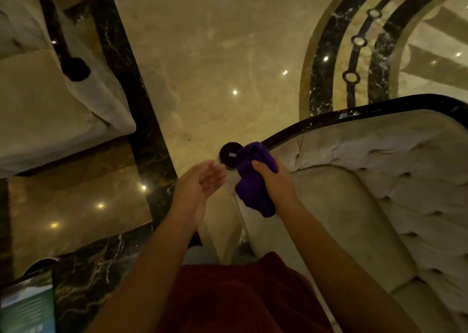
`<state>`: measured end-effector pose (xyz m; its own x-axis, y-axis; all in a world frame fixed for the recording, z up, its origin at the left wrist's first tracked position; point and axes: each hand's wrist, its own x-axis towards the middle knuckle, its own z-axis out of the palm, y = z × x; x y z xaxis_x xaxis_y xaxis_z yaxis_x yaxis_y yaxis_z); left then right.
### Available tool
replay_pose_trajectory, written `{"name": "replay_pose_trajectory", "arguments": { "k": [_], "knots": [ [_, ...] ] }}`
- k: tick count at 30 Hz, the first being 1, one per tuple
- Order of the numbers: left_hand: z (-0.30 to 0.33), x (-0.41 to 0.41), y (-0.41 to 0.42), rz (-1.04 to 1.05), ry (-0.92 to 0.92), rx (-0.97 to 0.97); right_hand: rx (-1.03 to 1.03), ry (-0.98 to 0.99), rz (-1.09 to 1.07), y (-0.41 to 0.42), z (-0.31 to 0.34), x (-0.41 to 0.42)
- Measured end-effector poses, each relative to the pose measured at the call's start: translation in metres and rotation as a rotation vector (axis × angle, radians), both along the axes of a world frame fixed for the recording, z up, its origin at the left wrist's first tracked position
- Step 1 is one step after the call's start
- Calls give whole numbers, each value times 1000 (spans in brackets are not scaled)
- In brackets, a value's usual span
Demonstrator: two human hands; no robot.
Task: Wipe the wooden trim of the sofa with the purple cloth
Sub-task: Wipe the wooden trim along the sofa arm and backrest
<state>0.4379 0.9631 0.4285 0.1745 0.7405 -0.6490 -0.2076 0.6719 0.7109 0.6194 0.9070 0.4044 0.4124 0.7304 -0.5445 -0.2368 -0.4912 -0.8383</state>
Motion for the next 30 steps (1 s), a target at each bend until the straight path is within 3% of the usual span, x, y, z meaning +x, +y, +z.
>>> {"name": "replay_pose_trajectory", "arguments": {
  "k": [6,13,18,24,27,30],
  "knots": [
    [-73,22,51,-9,239,-248,-28,-201,61,45,-16,64],
    [-183,52,128,-86,303,-500,-86,-497,262,116,-87,61],
    [-236,44,167,-159,263,-592,-73,-709,419,161,-151,18],
    [-279,23,173,-256,187,-737,-20,-1093,626,178,-210,-28],
    [-288,31,175,-244,116,-732,50,-1253,835,176,-219,-21],
    [-290,46,185,-299,185,-709,36,-1366,1053,167,-213,20]
  ]
}}
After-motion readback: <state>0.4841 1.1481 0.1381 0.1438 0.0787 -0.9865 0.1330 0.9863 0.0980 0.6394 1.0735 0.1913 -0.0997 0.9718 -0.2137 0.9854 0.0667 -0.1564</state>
